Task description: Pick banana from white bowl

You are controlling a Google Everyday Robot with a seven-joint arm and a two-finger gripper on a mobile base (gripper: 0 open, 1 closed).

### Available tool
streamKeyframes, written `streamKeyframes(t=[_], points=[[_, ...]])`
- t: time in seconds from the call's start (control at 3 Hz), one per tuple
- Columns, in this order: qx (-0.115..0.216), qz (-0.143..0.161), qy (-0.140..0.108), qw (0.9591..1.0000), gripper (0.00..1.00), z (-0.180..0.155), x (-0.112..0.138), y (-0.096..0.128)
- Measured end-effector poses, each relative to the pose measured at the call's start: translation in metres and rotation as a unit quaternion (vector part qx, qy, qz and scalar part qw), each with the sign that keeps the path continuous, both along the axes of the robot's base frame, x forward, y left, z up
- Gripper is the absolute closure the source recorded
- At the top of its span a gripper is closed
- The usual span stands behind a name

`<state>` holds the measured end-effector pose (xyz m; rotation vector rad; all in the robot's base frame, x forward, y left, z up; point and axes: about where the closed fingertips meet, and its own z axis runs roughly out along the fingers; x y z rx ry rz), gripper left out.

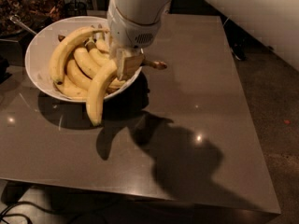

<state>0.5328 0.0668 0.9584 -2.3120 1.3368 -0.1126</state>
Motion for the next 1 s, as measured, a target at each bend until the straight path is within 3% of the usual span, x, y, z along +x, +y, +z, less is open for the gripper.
streamKeyframes(t=[0.67,1.0], points=[[0.059,-0.019,0.013,0.998,1.0,0.002,-0.05,-0.005],[0.059,-0.02,0.015,0.9979,1.0,0.002,-0.051,-0.006]])
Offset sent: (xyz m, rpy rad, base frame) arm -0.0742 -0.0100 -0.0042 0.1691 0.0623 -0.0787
